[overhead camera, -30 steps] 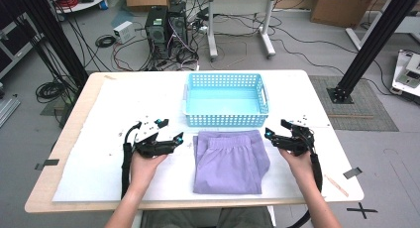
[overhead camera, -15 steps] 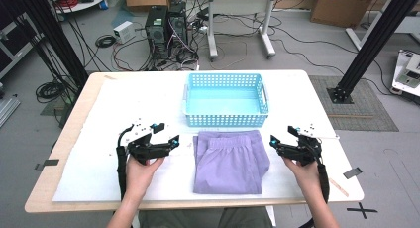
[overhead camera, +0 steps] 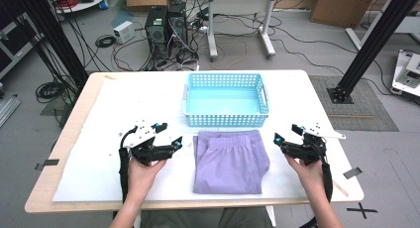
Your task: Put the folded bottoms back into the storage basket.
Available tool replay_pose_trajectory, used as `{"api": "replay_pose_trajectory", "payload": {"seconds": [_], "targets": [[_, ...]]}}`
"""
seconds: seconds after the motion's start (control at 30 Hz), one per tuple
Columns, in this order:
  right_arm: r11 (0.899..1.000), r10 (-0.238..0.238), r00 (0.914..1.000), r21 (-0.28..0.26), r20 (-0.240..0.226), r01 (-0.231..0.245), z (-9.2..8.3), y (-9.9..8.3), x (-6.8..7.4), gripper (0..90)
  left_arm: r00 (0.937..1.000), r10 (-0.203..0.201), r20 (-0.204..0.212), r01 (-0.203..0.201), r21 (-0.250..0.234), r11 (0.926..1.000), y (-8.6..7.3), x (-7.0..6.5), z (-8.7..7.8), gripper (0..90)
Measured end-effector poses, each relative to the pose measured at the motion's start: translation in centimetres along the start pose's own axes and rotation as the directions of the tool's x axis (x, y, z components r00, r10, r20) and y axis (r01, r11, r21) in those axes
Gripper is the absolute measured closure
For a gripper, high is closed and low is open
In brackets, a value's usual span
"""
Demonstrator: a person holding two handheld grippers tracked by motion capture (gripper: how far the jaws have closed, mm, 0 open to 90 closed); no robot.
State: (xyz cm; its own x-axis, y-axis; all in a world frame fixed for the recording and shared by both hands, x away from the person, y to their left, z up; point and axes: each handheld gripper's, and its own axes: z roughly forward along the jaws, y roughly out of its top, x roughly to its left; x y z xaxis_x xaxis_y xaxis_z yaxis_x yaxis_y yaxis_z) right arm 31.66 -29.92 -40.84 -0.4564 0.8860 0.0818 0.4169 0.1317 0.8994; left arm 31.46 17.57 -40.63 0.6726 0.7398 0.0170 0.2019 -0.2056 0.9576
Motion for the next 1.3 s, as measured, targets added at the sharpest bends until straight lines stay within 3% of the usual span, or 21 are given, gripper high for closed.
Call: {"api": "replay_pose_trajectory", "payload": {"seconds": [0.3, 0.6, 0.7, 0.83, 1.07, 1.2, 1.3], "targets": [[1.0, -0.014, 0.9998, 0.014, 0.017, 0.014, 0.2, -0.3, 0.2, 22.4, 0.9999, 0.006, 0.01, -0.006, 0.011, 0.9999, -0.1, -0.3, 0.2, 25.9], [0.998, -0.06, 0.9979, 0.016, 0.023, 0.06, -0.1, -0.7, 0.7, 24.6, 0.9997, 0.009, 0.023, -0.01, 0.028, 0.9996, -0.6, -0.9, 0.7, 26.2], [0.995, -0.094, 0.9953, 0.021, 0.022, 0.094, -0.3, -0.9, 1.2, 24.6, 0.998, -0.002, 0.063, -0.001, 0.043, 0.9991, -0.9, -1.3, 0.9, 27.2], [0.995, -0.098, 0.9952, 0.035, -0.003, 0.098, -0.6, -1.1, 2.1, 24.6, 0.9936, -0.031, 0.109, 0.022, 0.081, 0.9965, -1.1, -2.1, 1.4, 27.8], [0.993, -0.062, 0.9972, 0.094, -0.043, 0.065, -0.5, -2.0, 3.5, 24.5, 0.9841, -0.092, 0.152, 0.065, 0.171, 0.9832, -2.0, -4.0, 2.4, 29.7], [0.991, -0.01, 0.9973, 0.129, -0.073, 0.019, -0.3, -2.4, 3.9, 24.4, 0.9762, -0.152, 0.154, 0.118, 0.214, 0.9697, -2.3, -4.5, 2.6, 30.0], [0.988, -0.018, 0.9973, 0.151, -0.072, 0.028, -0.2, -2.7, 4.4, 24.4, 0.9667, -0.206, 0.152, 0.164, 0.25, 0.9542, -2.6, -4.6, 2.6, 30.0]]}}
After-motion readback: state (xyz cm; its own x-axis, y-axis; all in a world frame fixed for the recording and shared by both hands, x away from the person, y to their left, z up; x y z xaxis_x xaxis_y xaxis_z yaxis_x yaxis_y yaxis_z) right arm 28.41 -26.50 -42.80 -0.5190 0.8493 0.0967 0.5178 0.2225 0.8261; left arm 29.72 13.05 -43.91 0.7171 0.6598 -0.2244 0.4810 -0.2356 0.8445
